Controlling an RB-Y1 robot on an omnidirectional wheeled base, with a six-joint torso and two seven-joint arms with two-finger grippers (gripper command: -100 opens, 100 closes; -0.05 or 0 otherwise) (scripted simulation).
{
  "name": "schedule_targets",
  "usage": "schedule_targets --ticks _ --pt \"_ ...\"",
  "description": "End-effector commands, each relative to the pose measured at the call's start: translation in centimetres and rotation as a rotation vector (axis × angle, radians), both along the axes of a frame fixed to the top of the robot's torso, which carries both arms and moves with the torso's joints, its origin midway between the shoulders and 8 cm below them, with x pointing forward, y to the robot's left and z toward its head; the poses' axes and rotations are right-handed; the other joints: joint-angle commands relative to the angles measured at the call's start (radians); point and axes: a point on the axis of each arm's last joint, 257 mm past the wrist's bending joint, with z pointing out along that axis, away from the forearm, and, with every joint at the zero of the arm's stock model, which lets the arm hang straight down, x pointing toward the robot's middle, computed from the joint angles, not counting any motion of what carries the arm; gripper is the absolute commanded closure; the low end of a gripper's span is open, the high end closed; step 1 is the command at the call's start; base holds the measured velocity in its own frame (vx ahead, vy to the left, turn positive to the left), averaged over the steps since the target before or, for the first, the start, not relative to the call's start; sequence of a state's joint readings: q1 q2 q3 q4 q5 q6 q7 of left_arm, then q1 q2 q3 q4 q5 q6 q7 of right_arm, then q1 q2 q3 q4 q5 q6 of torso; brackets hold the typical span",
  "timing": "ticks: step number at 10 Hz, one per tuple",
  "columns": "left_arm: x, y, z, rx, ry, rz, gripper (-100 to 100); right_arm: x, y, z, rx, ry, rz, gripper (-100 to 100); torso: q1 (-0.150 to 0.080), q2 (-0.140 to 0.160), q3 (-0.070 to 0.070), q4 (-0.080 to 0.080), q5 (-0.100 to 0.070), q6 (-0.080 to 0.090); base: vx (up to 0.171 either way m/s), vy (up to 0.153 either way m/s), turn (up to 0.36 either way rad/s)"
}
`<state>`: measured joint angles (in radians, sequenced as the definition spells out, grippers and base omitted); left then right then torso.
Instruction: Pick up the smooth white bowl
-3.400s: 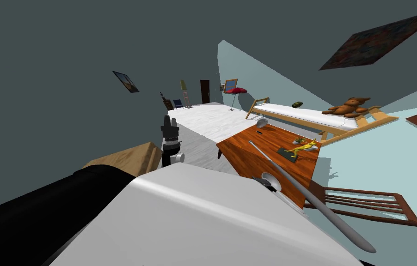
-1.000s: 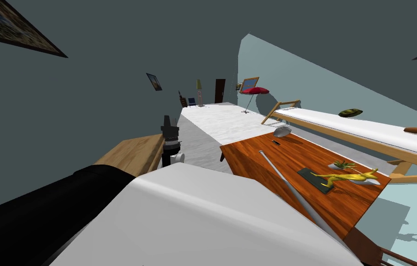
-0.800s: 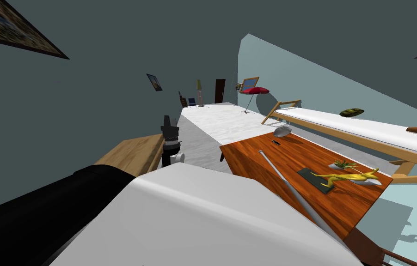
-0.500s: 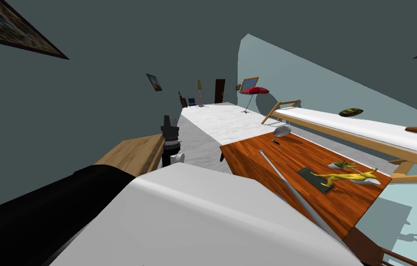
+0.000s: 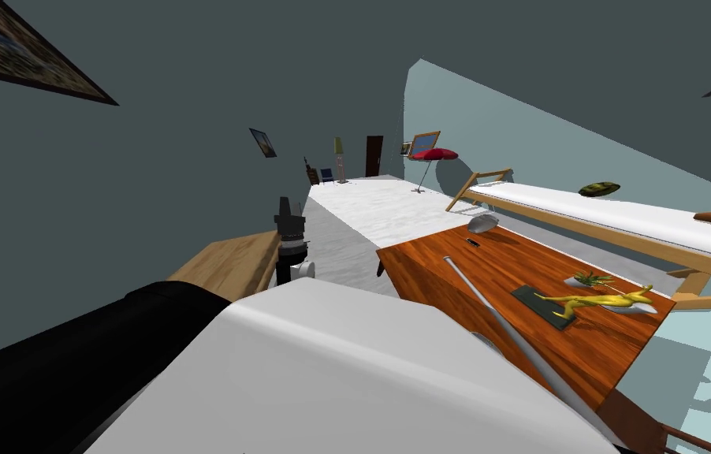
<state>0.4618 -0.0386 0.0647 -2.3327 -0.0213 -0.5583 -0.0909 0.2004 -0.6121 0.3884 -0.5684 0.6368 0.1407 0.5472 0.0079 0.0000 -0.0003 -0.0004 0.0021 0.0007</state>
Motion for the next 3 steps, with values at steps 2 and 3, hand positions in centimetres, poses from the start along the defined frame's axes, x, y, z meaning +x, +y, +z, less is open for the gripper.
schedule_targets --ticks 2,3 --pt "0.0 0.0 0.0 0.0 0.0 0.0 0 -0.31 -0.59 0.37 0.0 0.0 0.003 100 0.0 0.0 0.0 0.0 0.0 0.0 0.014 0.078 -0.018" --pt "0.0 0.0 0.0 0.0 0.0 0.0 0 -0.35 -0.59 0.37 0.002 0.0 0.003 0 -0.003 0.001 0.0 0.0 -0.001 -0.001 0.001 0.01 -0.001"
